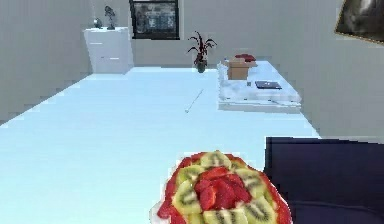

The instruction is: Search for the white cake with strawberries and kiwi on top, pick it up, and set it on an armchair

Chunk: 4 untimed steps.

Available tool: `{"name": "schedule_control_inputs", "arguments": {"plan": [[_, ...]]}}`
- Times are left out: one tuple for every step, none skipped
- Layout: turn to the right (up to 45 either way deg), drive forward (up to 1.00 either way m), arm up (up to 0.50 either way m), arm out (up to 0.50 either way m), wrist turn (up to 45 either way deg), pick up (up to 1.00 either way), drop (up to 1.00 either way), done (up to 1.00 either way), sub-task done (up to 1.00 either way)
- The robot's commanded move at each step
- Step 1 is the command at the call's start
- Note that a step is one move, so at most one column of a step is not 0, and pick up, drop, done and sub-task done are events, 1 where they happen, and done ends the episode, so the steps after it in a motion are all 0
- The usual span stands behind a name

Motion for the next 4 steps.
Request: {"name": "schedule_control_inputs", "arguments": {"plan": [[-3.0,0.00,0.00,0.00,0.0,0.00,0.00,0.00,0.00],[0.0,0.55,0.00,0.00,0.0,0.00,0.00,0.00,0.00],[15.0,0.00,0.00,0.00,0.0,0.00,0.00,0.00,0.00],[0.0,0.00,0.00,0.42,0.0,0.00,0.00,0.00,0.00]]}}
